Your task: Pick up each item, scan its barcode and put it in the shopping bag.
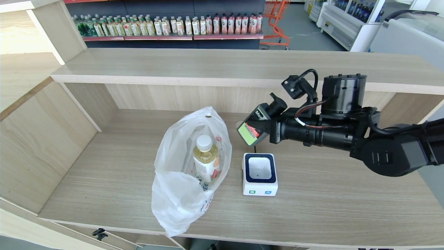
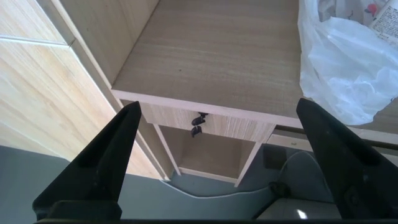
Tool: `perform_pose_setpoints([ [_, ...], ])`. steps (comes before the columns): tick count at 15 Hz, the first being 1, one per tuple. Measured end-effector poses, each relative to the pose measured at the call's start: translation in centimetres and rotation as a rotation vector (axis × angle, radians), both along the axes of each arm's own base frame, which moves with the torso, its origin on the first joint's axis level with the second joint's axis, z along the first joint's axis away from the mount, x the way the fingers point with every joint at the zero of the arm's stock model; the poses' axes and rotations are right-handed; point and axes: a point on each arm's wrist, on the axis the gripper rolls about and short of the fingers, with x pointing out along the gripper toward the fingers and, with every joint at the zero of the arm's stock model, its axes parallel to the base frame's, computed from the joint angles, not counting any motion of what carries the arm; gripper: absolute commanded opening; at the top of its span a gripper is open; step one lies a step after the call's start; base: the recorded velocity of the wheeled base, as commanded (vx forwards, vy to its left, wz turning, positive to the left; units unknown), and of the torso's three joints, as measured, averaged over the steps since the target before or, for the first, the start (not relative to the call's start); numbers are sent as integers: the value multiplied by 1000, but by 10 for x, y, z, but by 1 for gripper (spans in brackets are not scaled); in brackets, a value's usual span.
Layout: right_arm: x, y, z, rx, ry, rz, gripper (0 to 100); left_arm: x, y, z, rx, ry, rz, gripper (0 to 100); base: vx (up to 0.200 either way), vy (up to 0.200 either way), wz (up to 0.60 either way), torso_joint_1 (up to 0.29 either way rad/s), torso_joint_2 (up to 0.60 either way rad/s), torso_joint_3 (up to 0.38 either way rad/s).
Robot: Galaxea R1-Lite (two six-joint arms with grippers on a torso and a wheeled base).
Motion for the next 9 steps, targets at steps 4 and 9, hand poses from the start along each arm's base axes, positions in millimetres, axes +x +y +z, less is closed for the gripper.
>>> perform_pose_setpoints([
  [4, 22, 12, -21, 0, -17, 46, 0, 0, 0, 0, 0, 0, 0, 100, 0, 0, 0, 0, 0, 0],
  [9, 34, 22, -54, -26, 56, 52, 0, 0, 0, 0, 0, 0, 0, 100, 0, 0, 0, 0, 0, 0],
])
